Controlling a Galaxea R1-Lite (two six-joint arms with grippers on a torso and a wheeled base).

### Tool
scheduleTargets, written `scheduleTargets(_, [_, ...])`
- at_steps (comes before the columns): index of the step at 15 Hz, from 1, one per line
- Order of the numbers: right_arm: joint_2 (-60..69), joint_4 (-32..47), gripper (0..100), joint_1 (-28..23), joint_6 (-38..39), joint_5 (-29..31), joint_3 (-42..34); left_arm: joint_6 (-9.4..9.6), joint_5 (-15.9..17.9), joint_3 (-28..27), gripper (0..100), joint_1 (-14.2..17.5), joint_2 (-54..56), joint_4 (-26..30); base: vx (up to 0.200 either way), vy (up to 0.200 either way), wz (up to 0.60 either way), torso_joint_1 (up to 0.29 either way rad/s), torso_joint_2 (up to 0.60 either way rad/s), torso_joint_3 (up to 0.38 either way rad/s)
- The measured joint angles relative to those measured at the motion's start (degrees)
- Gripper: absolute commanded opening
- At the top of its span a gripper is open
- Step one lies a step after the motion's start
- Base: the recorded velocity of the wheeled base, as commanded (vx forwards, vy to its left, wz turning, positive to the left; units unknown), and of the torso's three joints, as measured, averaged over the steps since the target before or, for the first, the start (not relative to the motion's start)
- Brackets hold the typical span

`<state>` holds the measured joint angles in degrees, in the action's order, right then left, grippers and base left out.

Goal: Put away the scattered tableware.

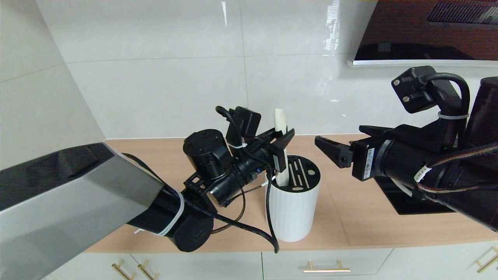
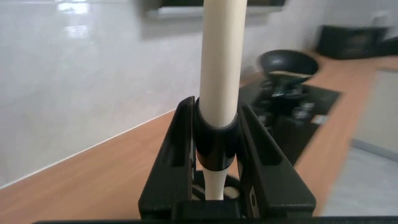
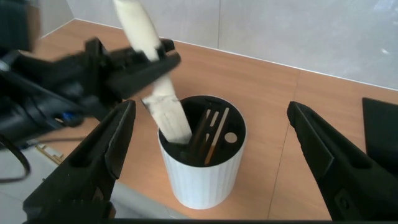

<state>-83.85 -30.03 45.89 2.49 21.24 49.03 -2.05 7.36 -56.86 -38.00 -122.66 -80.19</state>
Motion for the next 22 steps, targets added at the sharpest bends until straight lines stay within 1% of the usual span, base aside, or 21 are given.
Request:
scheduleTargets(1, [0.0,0.0,100,0.0,0.0,0.0,0.0,0.33,-1.2,0.0,0,-0.4,-0.6,0.0,0.000,0.000,0.00,0.000,0.00,0.000])
scheduleTargets(5, [-0.1,0.0,100,0.0,0.0,0.0,0.0,0.68,-3.0,-0.1,0,-1.7,-1.9,1.0,0.000,0.000,0.00,0.000,0.00,0.000])
scheduleTargets(7, [-0.2,0.0,100,0.0,0.0,0.0,0.0,1.27,-3.2,-0.4,0,-1.8,-2.8,0.9,0.000,0.000,0.00,0.000,0.00,0.000])
scheduleTargets(10, [-0.3,0.0,100,0.0,0.0,0.0,0.0,1.37,-4.1,-1.7,0,-1.9,-4.8,0.9,0.000,0.000,0.00,0.000,0.00,0.000])
scheduleTargets(16, [-0.5,0.0,100,0.0,0.0,0.0,0.0,1.37,-4.8,-2.1,0,-1.9,-5.9,0.8,0.000,0.000,0.00,0.000,0.00,0.000])
scheduleTargets(17, [-0.5,0.0,100,0.0,0.0,0.0,0.0,1.48,-5.0,-2.2,100,-1.9,-6.0,0.8,0.000,0.000,0.00,0.000,0.00,0.000])
scheduleTargets(22, [-0.5,0.0,100,0.0,0.0,0.0,0.0,1.89,-5.5,-2.2,100,-2.2,-6.0,0.5,0.000,0.000,0.00,0.000,0.00,0.000])
